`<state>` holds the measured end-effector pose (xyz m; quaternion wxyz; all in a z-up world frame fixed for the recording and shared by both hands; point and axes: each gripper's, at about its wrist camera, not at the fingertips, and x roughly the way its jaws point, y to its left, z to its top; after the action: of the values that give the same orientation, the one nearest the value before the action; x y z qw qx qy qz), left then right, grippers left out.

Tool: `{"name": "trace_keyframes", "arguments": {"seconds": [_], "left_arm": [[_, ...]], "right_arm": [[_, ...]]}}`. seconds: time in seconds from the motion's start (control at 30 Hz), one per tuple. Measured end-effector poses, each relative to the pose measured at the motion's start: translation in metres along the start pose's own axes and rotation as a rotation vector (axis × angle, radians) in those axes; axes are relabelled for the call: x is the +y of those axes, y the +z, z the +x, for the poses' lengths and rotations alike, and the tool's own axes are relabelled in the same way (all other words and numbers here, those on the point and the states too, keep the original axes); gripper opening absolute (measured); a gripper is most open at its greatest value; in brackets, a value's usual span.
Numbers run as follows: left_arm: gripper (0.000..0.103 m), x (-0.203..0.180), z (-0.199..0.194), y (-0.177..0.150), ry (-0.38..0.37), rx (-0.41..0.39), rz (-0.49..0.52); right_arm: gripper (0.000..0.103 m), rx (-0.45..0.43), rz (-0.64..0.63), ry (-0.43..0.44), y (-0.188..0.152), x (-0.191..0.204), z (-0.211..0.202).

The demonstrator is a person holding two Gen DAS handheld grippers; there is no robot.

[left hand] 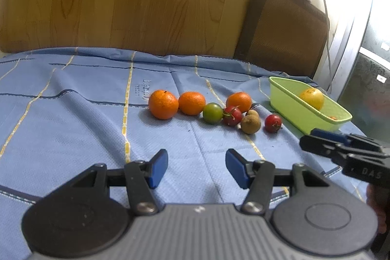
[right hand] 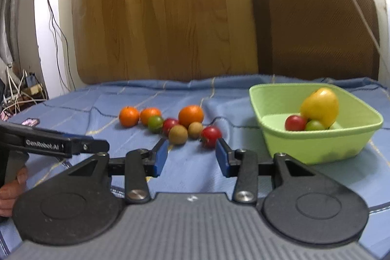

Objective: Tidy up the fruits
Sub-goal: 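Grasp a mandarin with the left gripper while the right grasps another mandarin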

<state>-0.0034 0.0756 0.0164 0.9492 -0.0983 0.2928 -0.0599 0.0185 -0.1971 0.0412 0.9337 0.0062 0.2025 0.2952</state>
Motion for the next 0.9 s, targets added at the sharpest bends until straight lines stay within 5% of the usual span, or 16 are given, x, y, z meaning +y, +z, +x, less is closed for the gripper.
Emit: {"name": "trace_keyframes", "arguments": {"seconds": [0.37, 0.47, 0.73, 0.9], "left_arm": [[0.054, 0.014, 0.018, 0.038, 0.080, -0.041, 0.091], [0.059, 0.022, 0.034, 0.050, 0.052, -0.009, 0.108], [0.059, 0.033, 0.066, 0.061, 0.024, 0.046, 0.143], [0.057, 0.034, 0.074, 0.059, 0.002, 0.078, 0.164]], "right_arm": [[0.046, 0.079, -0.030, 0.024, 0.004, 0.004, 0.021], [0.046, 0.084, -0.050, 0.027, 0.009, 0.008, 0.027], [0.046, 0.056, -0.274, 0.124, 0.032, 0.043, 0.055], [0.044, 0.155, -0.150, 0.213, 0.069, 0.026, 0.095]]}}
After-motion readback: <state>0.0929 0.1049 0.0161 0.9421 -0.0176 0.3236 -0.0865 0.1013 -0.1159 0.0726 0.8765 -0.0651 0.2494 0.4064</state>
